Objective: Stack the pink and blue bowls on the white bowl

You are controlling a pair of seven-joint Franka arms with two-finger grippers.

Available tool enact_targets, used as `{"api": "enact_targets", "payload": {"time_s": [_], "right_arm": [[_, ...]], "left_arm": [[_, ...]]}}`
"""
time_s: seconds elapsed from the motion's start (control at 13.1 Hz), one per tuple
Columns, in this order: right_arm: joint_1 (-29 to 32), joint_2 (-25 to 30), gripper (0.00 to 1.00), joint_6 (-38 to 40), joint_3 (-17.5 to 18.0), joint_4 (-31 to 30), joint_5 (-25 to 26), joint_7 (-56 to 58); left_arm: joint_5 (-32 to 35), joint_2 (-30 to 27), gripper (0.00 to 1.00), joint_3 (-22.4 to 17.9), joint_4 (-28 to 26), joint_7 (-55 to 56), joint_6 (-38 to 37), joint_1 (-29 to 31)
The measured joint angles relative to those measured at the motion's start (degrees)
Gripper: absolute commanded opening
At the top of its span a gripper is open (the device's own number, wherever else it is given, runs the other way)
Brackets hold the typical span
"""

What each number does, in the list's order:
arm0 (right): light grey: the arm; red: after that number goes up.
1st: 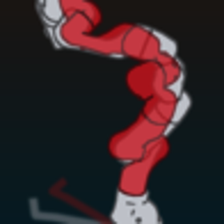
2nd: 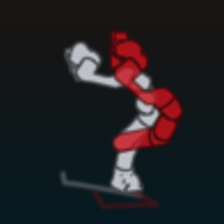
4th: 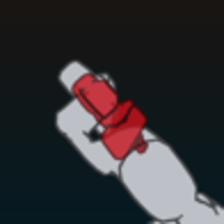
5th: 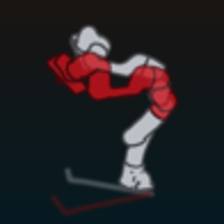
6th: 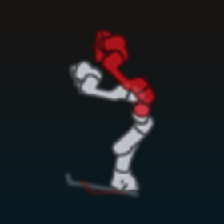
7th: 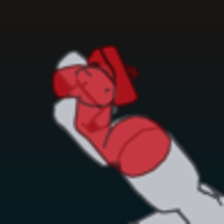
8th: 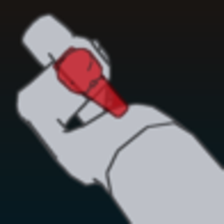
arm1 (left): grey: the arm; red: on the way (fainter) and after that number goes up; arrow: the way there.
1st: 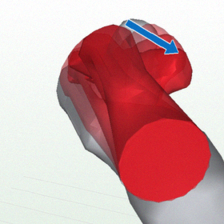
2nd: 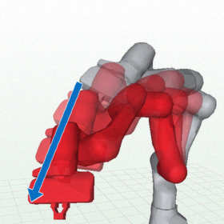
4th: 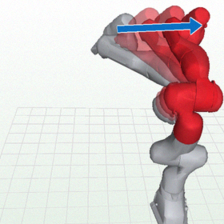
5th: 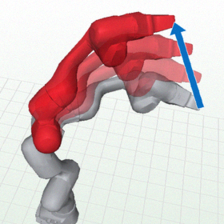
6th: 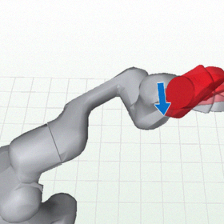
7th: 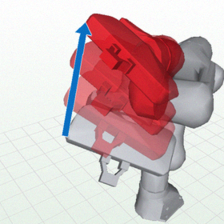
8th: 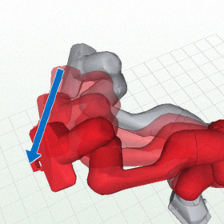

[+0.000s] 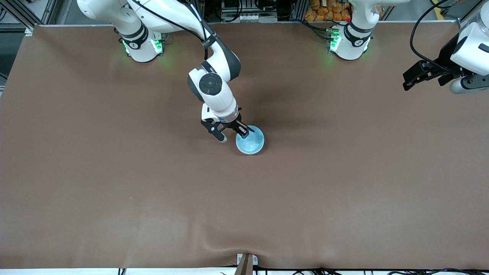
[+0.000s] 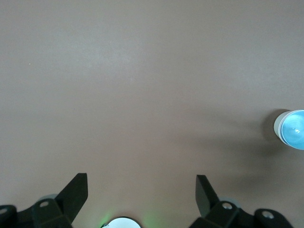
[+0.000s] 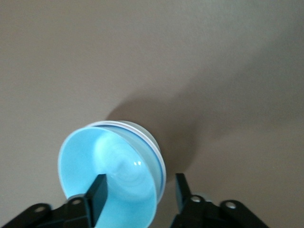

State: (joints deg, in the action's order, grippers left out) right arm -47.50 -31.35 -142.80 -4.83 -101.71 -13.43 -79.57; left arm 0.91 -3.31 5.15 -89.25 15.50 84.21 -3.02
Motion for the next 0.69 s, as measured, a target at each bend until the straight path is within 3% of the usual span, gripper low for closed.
{"api": "enact_targets", "payload": {"time_s": [0.15, 0.31, 0.69], "right_arm": [[0.0, 1.82, 1.0, 4.02, -1.95, 0.91, 0.6, 0.16], [0.06, 4.78, 1.0, 10.95, -4.54, 1.95, 4.6, 2.11], [4.51, 12.68, 1.0, 23.46, -7.88, 2.24, 6.95, 17.1]], "left_arm": [[0.0, 0.0, 1.0, 0.0, -0.03, 0.0, 0.0, 0.0], [0.0, 0.0, 1.0, 0.0, -0.05, 0.0, 0.0, 0.0], [0.0, 0.0, 1.0, 0.0, -0.08, 0.0, 0.0, 0.0]]}}
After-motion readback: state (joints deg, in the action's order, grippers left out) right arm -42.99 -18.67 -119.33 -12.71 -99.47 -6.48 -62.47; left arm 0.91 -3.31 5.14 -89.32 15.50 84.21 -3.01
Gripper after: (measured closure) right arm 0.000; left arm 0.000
